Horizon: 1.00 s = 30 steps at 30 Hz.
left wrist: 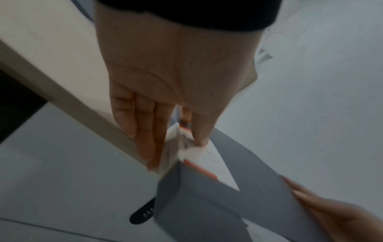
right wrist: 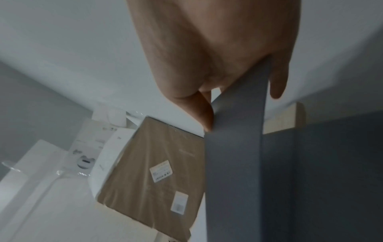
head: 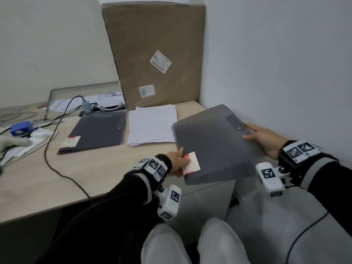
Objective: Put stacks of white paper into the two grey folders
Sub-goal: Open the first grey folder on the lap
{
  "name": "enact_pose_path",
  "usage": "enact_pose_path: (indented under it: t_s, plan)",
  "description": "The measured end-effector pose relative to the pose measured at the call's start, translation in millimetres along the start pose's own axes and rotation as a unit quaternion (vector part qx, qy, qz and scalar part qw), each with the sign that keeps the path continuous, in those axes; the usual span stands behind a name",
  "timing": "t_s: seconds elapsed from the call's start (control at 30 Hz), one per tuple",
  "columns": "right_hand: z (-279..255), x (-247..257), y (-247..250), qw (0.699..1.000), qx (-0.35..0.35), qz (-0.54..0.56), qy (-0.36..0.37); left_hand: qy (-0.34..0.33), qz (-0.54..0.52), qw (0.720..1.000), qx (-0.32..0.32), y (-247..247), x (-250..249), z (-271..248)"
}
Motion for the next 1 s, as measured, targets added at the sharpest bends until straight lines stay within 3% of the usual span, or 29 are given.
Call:
enact_pose_path:
  t_s: [0.1, 0.23, 0.3, 0.4, 0.53, 0.7, 0.83, 1.0]
  plan:
    - [-9.7, 22.2, 3.8, 0.999, 0.037, 0.018, 0.008, 0.006, 0.007, 0.999, 0.037, -7.0, -1.0, -1.8]
    - [-29.7, 63.7, -12.2, 0.992, 0.115, 0.027, 0.037, -0.028, -0.006, 1.000, 0.007, 10.4, -19.6, -13.9]
    - [-40.0, 84.5, -32.5, 0.985, 0.158, 0.014, 0.062, -0.044, -0.092, 0.995, -0.022, 31.5, -31.8, -21.4]
    - [-51.5, 105.6, -76.5, 0.970, 0.222, -0.009, 0.100, -0.079, -0.288, 0.953, -0.042, 68.8, -53.5, -46.9]
    - [-55.3, 109.6, -150.0, 0.948, 0.294, -0.045, 0.109, -0.125, -0.368, 0.921, -0.026, 112.0, -60.5, -83.2]
    - [-57.2, 86.6, -221.0, 0.935, 0.316, -0.120, 0.111, -0.104, -0.355, 0.927, -0.053, 132.7, -14.8, -94.5]
    - [-44.0, 58.0, -239.0, 0.918, 0.289, -0.237, 0.131, -0.050, -0.383, 0.916, -0.111, 141.1, 45.5, -93.9]
    - [-6.8, 23.3, -230.9, 0.857, 0.243, -0.441, 0.112, 0.053, -0.283, 0.945, -0.152, 135.1, 114.8, -90.6]
Point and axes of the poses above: each hand's wrist, its own z-axis towards the middle knuckle, its own y-axis out of the back of the hand, x = y × z, the point moved 5 cm from there along z, towards the middle knuckle, and after that the axes turned 2 degrees about -x, right-handed, at the moved point
